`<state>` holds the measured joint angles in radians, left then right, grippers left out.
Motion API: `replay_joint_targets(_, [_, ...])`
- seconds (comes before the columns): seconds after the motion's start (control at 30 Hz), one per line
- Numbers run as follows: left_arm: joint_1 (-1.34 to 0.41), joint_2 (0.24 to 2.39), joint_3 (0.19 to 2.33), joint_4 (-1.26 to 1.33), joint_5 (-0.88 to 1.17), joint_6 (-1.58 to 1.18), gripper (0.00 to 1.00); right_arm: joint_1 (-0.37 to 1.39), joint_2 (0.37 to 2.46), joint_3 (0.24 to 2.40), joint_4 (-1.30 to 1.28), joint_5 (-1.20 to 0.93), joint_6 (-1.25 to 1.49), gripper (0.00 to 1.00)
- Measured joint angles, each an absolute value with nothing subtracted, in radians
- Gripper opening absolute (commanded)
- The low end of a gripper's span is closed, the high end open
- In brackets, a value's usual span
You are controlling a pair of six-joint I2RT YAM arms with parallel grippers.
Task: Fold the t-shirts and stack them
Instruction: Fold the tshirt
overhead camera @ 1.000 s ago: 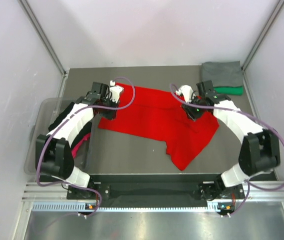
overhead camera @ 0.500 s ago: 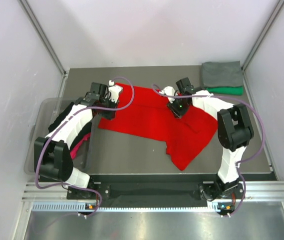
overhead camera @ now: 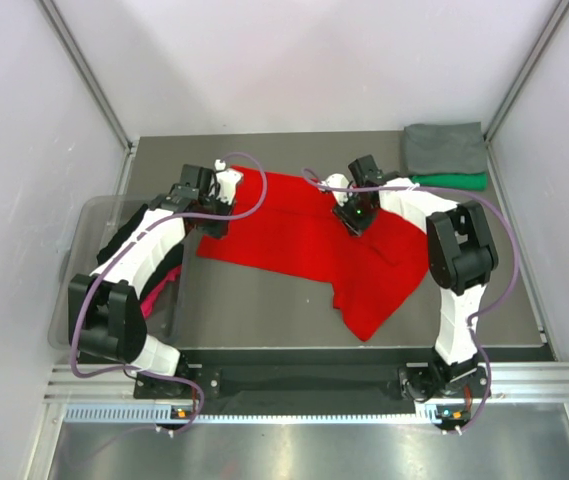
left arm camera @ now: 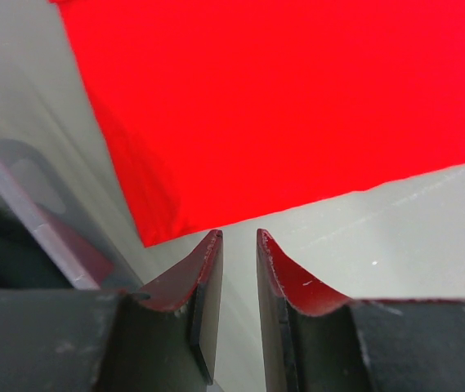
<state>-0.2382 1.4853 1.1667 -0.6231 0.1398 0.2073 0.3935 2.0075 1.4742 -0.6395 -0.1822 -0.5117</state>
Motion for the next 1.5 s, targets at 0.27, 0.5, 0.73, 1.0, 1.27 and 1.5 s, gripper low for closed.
replay_joint_targets(0.27, [-0.191,1.485,1.167,-0.609,0.1,0.18,0.28,0.399,2.008,1.474,-0.647,-0.181,-0.512,0.35])
replay_joint_targets(0.5, [-0.185,1.485,1.167,-0.605,0.092,0.176,0.28,0.417,2.022,1.474,-0.652,-0.173,-0.512,0.35])
replay_joint_targets(0.73, [-0.179,1.485,1.167,-0.603,0.089,0.17,0.28,0.43,2.023,1.473,-0.648,-0.139,-0.513,0.17])
replay_joint_targets(1.0, [-0.176,1.479,1.167,-0.598,0.089,0.161,0.28,0.448,2.017,1.473,-0.64,-0.105,-0.511,0.09])
replay_joint_targets(1.27, [-0.173,1.477,1.167,-0.595,0.09,0.158,0.28,0.469,1.976,1.473,-0.639,-0.102,-0.497,0.27])
replay_joint_targets(1.5, [-0.172,1.473,1.167,-0.593,0.089,0.157,0.28,0.485,1.971,1.476,-0.654,-0.107,-0.485,0.36])
